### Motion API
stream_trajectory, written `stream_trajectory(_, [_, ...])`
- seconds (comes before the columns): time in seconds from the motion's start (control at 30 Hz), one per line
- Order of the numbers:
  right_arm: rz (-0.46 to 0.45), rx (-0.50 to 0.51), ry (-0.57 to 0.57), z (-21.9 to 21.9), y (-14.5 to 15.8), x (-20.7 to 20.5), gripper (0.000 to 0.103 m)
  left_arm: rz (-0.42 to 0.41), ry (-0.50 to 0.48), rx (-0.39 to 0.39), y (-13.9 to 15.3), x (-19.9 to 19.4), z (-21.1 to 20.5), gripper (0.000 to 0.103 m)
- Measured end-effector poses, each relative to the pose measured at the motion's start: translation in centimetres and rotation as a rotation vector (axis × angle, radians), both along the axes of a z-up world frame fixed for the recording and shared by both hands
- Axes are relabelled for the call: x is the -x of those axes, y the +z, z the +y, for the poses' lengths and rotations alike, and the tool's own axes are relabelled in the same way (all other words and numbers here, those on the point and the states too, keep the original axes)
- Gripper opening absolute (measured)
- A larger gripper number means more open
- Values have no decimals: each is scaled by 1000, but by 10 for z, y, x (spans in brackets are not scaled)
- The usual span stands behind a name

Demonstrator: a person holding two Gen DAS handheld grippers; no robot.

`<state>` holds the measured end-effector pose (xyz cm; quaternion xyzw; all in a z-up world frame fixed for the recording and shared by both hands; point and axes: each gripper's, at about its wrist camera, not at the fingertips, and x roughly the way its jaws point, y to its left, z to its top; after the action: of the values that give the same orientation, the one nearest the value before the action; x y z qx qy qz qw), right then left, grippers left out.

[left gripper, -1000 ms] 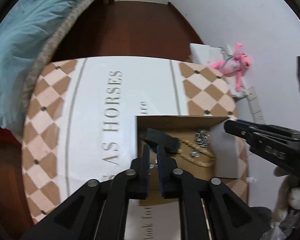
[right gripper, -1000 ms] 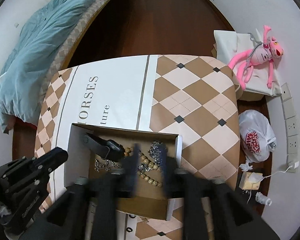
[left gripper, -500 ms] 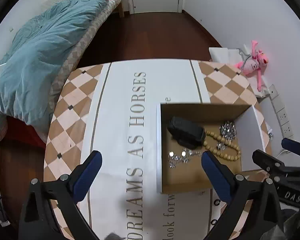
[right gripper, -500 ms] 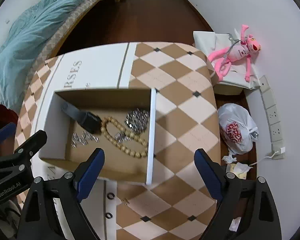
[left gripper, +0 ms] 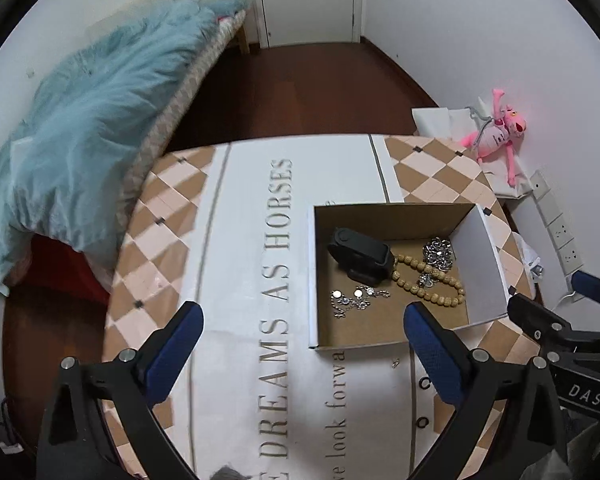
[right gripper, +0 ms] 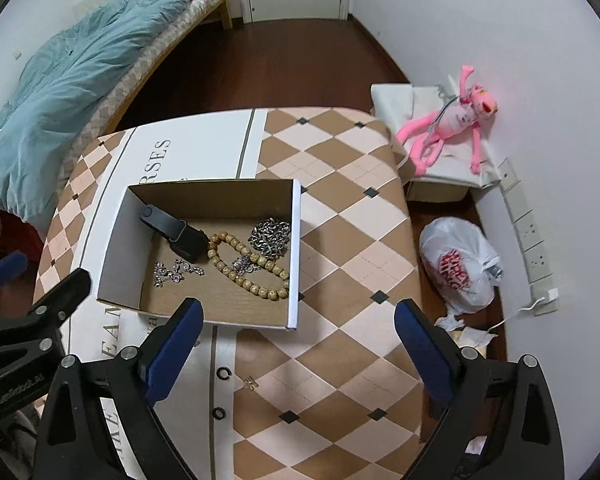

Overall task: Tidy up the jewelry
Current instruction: 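Move both grippers back toward the small gold charms on the table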

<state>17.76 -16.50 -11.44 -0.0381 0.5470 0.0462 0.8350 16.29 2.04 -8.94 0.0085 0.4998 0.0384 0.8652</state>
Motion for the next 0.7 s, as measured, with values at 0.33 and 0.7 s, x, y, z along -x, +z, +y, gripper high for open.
stream_trajectory(0.33, [-96,5,-7,0,44,34,98,-80,7,7,35,33,0,102])
stream_trajectory(0.7, [-82,-61,-27,-9,38,69,98,-104,33,-26,27,60,3,102])
